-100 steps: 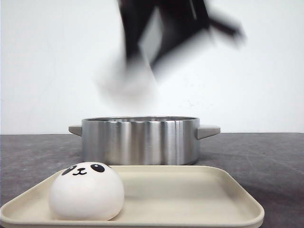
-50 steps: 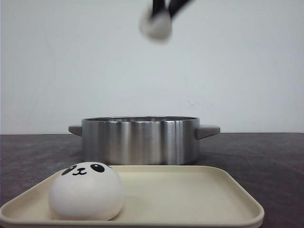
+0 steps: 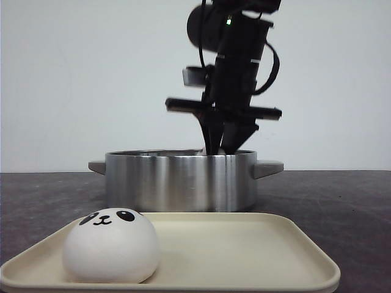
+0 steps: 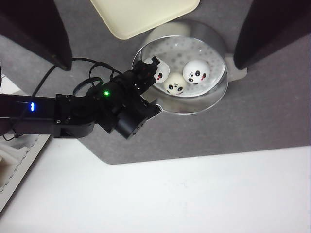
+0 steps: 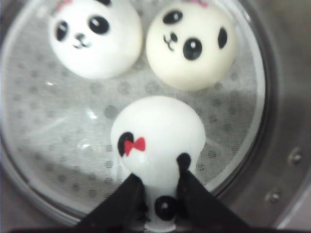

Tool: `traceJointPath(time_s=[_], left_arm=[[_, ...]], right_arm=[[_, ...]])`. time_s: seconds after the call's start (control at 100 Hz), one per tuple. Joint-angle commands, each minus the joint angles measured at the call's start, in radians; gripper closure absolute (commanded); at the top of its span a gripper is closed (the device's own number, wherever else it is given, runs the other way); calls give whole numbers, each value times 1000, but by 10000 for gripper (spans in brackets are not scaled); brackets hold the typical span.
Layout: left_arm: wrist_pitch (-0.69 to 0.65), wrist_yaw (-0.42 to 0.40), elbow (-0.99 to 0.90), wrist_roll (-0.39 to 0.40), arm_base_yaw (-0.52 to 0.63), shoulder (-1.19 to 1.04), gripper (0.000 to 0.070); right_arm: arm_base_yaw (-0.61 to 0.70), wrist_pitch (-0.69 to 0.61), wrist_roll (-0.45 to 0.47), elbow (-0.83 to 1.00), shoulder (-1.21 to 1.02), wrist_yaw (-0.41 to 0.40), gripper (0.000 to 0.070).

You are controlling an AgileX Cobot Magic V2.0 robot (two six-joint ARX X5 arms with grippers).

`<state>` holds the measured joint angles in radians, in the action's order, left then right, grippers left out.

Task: Steam buns
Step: 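Open the right gripper to release the bun and withdraw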

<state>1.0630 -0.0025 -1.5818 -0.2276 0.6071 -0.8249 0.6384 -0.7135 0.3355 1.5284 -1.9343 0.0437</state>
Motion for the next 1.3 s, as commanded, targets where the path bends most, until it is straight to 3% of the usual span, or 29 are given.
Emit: traceJointPath(time_s=[0.0,0.1,0.16,0.52,0.55,0.59,0.71,1.04,1.29], left_arm=[[0,-6,-14,7,8,-12,0],[14,-7,-14,7,8,-18,0],[19,-7,-14,7,8,-22,0],[25,-7,-14,8,8,-39,0],[30,-7,-14,8,8,-40,0],[37,-6,-12,8,8,-47,0],[43,-4,16,7,8,-64,0],[-40,46,251,-34,9,-97,0],[-200,193,549,-158,34,-135,0]], right_arm=[[5,14,-16,13,-16,-2,602],[5,22,-20,13,-16,8,297],[5,20,-20,13,-16,12,204],[-1,-39,-31,43,-9,26,190],[-1,-49,-40,58,-3,25,204],[1,-63,-53,78,14,25,280],[23,-87,-67,140,98,36,700],[153,-73,-112,185,498,76,696],[264,-125,-116,185,707,263,696]])
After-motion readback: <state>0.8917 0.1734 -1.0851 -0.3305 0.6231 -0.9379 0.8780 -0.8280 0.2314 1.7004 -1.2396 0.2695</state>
